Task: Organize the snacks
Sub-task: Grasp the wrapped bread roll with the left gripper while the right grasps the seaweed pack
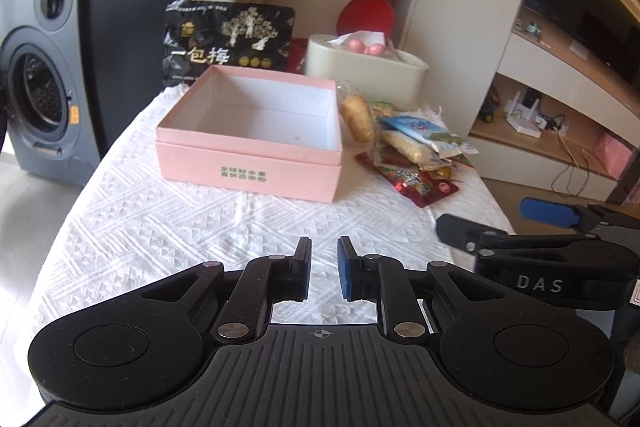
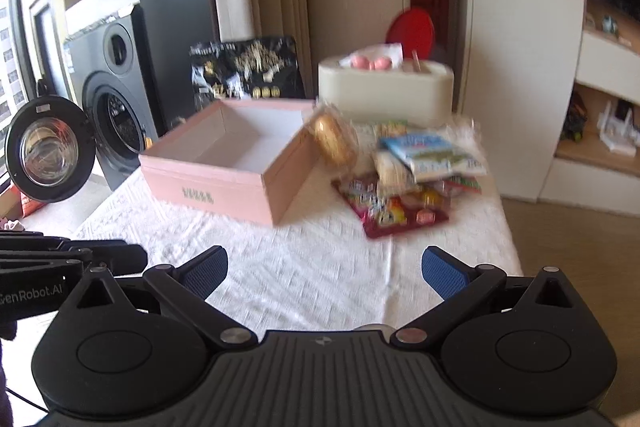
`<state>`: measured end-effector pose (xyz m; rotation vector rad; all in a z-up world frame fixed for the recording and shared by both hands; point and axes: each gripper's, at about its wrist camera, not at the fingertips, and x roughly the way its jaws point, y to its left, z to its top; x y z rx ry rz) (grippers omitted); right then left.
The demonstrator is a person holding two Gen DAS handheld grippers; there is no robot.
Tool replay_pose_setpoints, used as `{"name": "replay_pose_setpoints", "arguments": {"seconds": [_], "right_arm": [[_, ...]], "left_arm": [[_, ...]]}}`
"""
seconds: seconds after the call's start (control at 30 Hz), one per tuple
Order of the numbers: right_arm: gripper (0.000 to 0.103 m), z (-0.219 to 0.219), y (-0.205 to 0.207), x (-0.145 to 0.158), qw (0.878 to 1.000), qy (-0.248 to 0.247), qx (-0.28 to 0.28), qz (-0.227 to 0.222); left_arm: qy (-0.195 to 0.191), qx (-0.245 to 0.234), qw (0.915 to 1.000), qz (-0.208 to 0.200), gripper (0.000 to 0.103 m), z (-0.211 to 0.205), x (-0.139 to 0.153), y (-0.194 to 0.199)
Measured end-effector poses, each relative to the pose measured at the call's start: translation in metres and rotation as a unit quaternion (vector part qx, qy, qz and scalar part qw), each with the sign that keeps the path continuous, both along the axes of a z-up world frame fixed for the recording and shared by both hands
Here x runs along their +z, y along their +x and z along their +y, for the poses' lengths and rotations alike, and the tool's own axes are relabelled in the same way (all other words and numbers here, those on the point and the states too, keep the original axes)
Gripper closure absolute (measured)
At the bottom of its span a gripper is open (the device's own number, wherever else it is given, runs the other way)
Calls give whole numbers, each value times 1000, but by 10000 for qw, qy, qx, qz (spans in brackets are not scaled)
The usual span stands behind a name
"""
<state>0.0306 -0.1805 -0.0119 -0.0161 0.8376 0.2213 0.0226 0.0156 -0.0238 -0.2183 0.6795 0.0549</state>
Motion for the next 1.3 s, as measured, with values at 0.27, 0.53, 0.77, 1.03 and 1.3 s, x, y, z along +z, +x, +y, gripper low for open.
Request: {"name": "replay_pose_setpoints", "arguments": {"seconds": [0.27,0.53,0.77,1.03,1.3], "right_arm": [[0,-20,49,-37,9994,-111,85,309],[0,-23,117,-52,9974,-348,624,-112],[0,-9,211,-40,9992,312,228,-98],[41,7,314,-104,9952,438,-403,781],[46,-11,283,-111,9841,800,498,1507]], "left_arm": [[-760,-694,9946,151,84,28,-35,59],[-529,-430,9975,168,84,45,-49,115],[-848,-432,9954,70,84,49,-56,156],[-1047,-288,9936,297,84,74,-68,145],[-1318,261,9906,252,84,110,-72,133]]}}
